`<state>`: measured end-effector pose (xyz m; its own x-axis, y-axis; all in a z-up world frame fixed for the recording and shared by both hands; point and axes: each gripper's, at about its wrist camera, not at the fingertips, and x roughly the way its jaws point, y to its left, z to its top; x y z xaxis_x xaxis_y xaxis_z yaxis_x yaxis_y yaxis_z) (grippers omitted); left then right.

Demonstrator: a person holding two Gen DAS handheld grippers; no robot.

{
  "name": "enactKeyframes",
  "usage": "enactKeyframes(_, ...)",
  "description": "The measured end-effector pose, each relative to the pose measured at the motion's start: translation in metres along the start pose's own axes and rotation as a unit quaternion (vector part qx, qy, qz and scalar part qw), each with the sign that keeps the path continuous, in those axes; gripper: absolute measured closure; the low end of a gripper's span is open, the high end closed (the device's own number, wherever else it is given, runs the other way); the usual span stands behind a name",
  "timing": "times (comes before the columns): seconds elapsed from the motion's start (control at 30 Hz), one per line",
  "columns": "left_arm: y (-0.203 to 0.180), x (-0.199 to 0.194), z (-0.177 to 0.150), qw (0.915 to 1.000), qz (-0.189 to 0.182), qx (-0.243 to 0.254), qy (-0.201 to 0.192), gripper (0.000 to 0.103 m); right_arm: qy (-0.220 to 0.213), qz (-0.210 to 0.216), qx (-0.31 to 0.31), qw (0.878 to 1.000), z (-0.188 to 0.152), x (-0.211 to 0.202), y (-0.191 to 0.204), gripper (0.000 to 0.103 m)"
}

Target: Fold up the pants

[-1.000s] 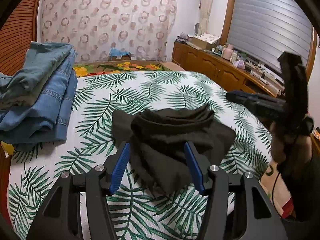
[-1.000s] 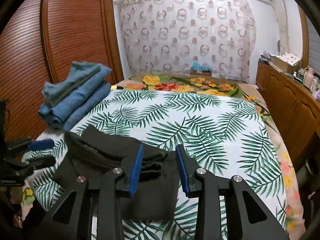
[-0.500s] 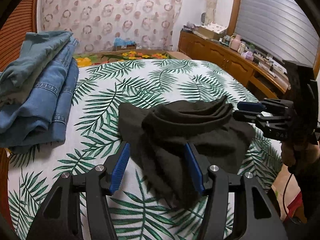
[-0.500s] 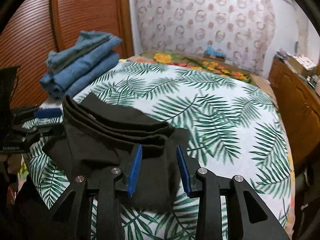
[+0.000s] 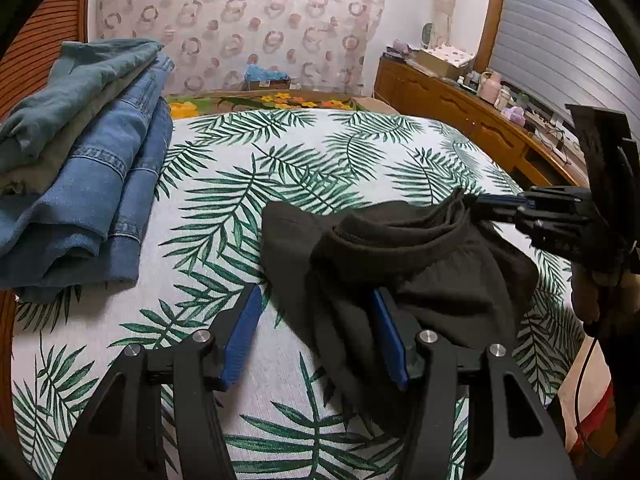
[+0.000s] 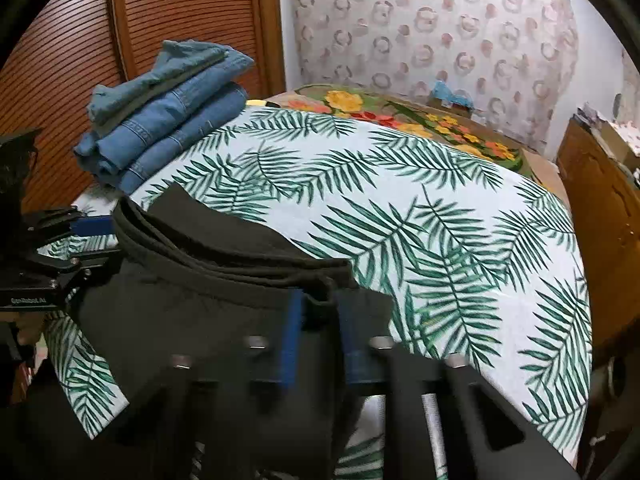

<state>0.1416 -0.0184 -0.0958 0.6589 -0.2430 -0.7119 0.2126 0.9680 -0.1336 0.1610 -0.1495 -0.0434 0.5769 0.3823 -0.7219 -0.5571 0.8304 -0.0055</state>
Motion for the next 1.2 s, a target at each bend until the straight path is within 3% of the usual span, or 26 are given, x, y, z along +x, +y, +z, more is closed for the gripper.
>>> enactKeyframes(0.13, 0.001, -0.006, 0.001, 0.9999, 0.0, -0.004, -0.01, 0.045, -0.04, -0.042, 0.038, 0.998, 0.006, -0.007, -0.009, 0.097)
enactKeyframes(0.3, -0.002, -0.017, -0.002, 0.9998, -0.009, 0.001, -0.018, 0.045, -0.043, -0.058, 0.042, 0.997, 0.003, -0.006, -0.008, 0.096)
enactKeyframes(0.43, -0.009, -0.028, -0.009, 0.9994, -0.023, 0.01, -0.024, 0.047, -0.036, -0.065, 0.045, 0.996, 0.0, -0.01, -0.007, 0.078)
enactKeyframes(0.53, -0.015, -0.035, -0.02, 0.999, -0.038, 0.015, -0.02, 0.058, -0.037, -0.052, 0.047, 0.997, -0.008, -0.021, -0.004, 0.074)
enactKeyframes(0.7, -0.031, -0.041, -0.039, 0.9974, -0.064, 0.033, -0.007, 0.067, -0.028, -0.022, 0.045, 0.998, -0.03, -0.044, -0.003, 0.071)
enactKeyframes(1.2, -0.034, -0.025, -0.05, 0.9979, -0.042, 0.045, 0.021, 0.068, -0.006, 0.0, 0.059, 0.998, -0.074, -0.056, -0.001, 0.071)
